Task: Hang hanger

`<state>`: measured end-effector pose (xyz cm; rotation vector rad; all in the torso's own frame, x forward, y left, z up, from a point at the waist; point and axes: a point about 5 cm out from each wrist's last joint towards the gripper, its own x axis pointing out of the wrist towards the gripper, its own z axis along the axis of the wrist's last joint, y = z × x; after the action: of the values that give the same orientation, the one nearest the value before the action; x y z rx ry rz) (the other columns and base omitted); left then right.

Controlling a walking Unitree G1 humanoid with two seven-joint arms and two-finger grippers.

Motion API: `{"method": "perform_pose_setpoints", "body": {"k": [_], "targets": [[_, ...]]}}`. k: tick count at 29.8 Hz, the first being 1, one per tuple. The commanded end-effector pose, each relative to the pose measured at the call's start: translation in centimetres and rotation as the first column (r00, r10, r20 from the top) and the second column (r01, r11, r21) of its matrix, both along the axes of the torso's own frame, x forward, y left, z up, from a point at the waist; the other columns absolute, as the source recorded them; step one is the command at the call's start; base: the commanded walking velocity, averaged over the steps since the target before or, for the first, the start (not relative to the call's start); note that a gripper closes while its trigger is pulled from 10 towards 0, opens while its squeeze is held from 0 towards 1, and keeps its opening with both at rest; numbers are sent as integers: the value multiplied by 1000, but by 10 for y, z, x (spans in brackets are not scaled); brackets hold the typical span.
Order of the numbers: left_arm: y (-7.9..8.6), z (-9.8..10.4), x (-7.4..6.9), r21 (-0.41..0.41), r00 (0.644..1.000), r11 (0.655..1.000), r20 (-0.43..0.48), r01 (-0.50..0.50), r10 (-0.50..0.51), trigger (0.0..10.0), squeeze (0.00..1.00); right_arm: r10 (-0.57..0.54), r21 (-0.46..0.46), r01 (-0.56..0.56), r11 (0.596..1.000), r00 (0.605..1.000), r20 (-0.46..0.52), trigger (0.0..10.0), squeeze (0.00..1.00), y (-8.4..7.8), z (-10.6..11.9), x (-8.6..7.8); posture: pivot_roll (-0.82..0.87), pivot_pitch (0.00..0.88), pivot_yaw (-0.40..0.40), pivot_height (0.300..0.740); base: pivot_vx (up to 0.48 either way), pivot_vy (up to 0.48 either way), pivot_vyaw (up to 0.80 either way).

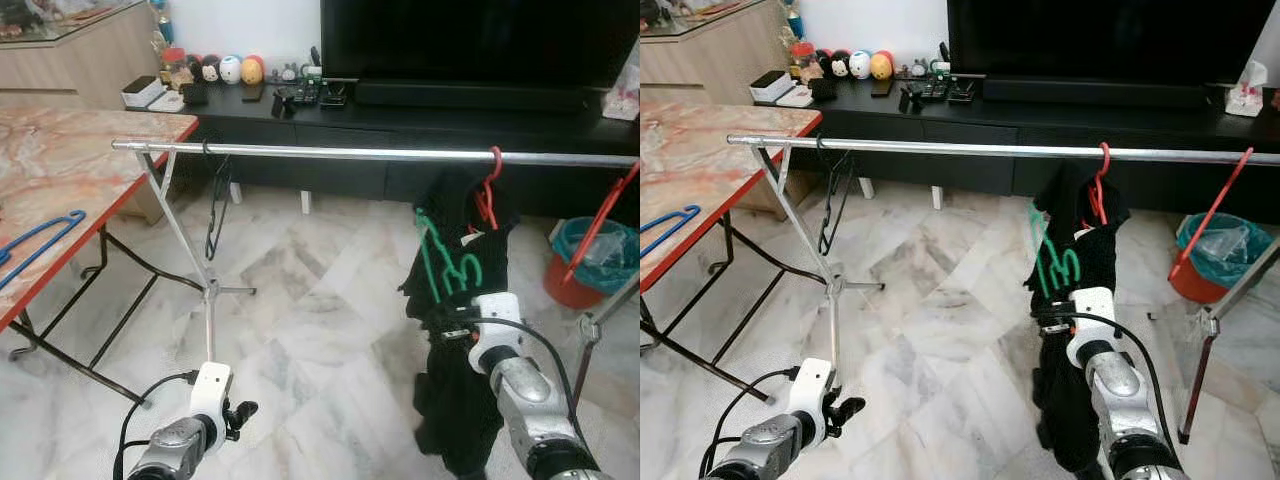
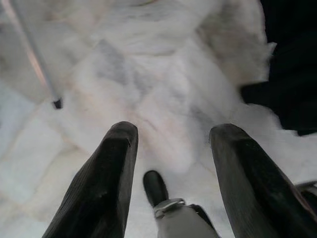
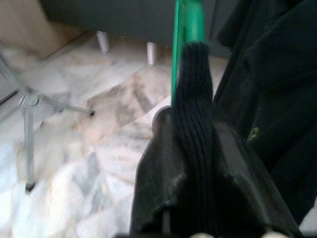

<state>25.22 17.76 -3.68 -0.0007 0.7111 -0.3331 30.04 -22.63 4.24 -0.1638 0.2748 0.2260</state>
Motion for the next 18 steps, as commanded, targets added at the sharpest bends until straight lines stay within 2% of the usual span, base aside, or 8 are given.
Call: {"method": "perform_pose_setpoints", "body": {"k": [1,3,5,9,12,14,17,18], "targets": [[3,6,5,-9,998,998,17,63,-63,10000,0,134,-41,-134,990,991,3,10000,0,9,7,2,-13,24,67,740,0,0,0],[2,8,6,-19,991,991,15,135,-135,10000,0,239,-79,-241,967,970,-31,10000,0,12,7,-2,-15,30,68,740,0,0,0],[5,13,8,-41,978,977,13,209,-209,10000,0,402,-116,-410,905,912,-84,10000,0,15,9,-10,-15,33,68,740,0,0,0],[8,18,10,-61,967,965,17,256,-256,10000,0,477,-79,-484,872,874,-91,10000,0,15,16,-12,-13,34,68,740,0,0,0],[9,27,16,-102,944,939,43,329,-327,10000,0,589,-75,-599,797,799,-120,10000,0,17,24,-19,-11,39,71,740,0,0,0],[5,40,24,-163,920,905,81,393,-385,10000,0,570,-105,-580,808,814,-116,10000,0,14,32,-12,-12,41,72,740,0,0,0],[3,47,28,-216,909,883,98,417,-405,10000,0,550,-135,-557,819,830,-91,10000,0,13,39,-6,-11,46,76,740,0,0,0],[1,49,28,-259,903,866,105,429,-416,10000,0,557,-131,-561,817,828,-70,10000,0,15,45,-4,-12,47,79,740,0,0,0]]}}
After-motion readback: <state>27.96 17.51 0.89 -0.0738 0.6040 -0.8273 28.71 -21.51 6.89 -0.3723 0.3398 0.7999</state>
